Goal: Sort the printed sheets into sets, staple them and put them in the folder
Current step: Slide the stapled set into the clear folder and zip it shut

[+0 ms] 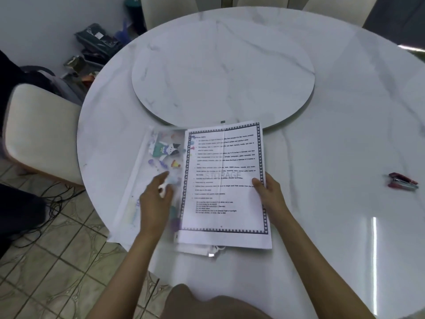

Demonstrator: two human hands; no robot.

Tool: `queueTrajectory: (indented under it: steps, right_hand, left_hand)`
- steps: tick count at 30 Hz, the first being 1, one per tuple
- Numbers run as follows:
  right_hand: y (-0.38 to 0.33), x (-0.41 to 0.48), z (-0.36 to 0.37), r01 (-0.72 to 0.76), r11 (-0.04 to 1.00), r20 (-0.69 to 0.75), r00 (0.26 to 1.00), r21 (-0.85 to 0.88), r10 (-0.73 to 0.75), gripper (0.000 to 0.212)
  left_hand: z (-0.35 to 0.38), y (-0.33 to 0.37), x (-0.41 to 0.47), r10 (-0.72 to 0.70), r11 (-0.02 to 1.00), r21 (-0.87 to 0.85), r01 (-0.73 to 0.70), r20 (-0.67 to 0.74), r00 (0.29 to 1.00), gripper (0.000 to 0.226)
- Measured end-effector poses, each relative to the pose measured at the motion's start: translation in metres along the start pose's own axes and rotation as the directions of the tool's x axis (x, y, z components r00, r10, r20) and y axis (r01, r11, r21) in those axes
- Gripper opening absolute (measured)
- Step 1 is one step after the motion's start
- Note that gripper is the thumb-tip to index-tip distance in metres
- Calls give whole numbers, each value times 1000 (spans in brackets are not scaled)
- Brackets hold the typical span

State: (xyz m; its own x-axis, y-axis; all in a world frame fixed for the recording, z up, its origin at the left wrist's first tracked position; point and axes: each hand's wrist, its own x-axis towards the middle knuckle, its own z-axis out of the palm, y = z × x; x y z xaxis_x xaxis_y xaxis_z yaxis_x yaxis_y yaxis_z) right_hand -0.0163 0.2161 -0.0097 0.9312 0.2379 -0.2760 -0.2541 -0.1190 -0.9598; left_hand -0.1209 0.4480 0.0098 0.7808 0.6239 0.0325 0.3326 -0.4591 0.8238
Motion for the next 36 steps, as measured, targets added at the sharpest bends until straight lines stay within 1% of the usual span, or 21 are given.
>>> queueTrajectory:
  steps: [2,4,5,7,8,11,14,16,18,22,26,28,31,34,36]
  right_hand:
    - [1,-2,-1,-16,999,-4,1000,36,16,33]
    - [2,-3,-1,-24,999,-8,1000,46,25,33]
    - [3,-3,-1,-25,999,-6,1000,47,25,33]
    - [3,-5,0,-26,998,-2,1000,55,26,31]
    - [3,-5,0,-24,998,-1,1000,61,24,30]
    - [-1,-7,5,-19,998,-5,1000,64,20,24]
    - [-5,-9,12,-11,998,-10,1000,67,11,28]
    - [-9,-9,17,-3,997,-15,1000,71,4,31]
    - [-15,-9,22,9,997,-10,1000,71,-9,31]
    - [-31,-11,38,52,997,9,999,55,-53,26]
    - [-50,-15,58,111,994,40,993,3,-111,20]
    - [-59,-18,64,123,992,54,991,9,-123,18]
    - [-71,-22,72,113,993,72,991,45,-116,17]
    - [-82,-24,76,91,995,142,985,40,-96,19]
    - [-88,-25,79,67,998,203,977,2,-66,23]
  left_hand:
    - [-20,-21,21,-64,994,81,70,-74,995,36]
    - [-38,-38,40,-147,981,111,157,-97,984,41]
    - [-46,-45,47,-203,974,88,209,-77,976,44]
    - [-56,-52,59,-318,948,-23,318,-4,948,47]
    - [-60,-54,63,-350,934,-63,351,27,936,48]
    - [-64,-57,71,-367,923,-88,375,98,925,48]
    - [-65,-57,72,-385,885,-205,419,184,904,39]
    - [-68,-58,70,-368,859,-276,432,256,894,33]
    - [-72,-58,68,-321,840,-339,423,317,892,27]
    - [-73,-52,65,-241,845,-379,377,359,902,24]
    - [-68,-43,62,-191,836,-428,343,359,914,20]
    - [-68,-39,61,-182,829,-448,335,350,919,21]
    - [-70,-36,63,-168,822,-473,318,333,928,21]
    - [-73,-32,63,-154,797,-520,307,316,936,19]
    - [-74,-31,62,-140,779,-550,302,318,938,17]
